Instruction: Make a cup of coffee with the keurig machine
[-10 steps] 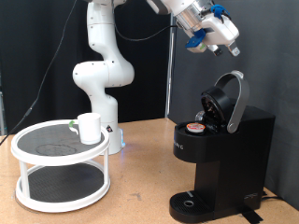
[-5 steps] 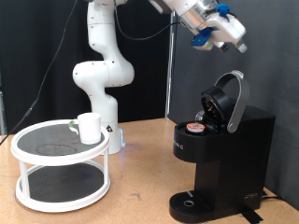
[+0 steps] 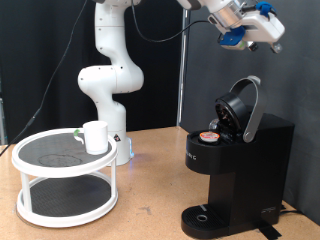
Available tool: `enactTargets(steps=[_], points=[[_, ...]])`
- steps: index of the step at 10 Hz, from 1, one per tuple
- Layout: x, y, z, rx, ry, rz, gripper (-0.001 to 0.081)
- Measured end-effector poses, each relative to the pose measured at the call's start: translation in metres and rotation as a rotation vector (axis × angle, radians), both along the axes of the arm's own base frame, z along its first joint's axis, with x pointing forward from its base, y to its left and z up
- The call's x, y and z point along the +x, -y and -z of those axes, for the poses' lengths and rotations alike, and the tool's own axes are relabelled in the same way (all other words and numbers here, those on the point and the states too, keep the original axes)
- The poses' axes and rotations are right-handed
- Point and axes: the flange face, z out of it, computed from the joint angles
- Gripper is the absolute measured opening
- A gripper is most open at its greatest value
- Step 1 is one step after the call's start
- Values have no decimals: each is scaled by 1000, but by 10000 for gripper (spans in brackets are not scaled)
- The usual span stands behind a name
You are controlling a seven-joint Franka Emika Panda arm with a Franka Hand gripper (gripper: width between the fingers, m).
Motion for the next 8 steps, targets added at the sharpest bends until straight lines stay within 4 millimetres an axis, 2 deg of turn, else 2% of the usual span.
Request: enactTargets(steps=[6,8], points=[[0,-24,14,-59,-5,-18,734],[1,-25,16,-59,-10,-19,476]])
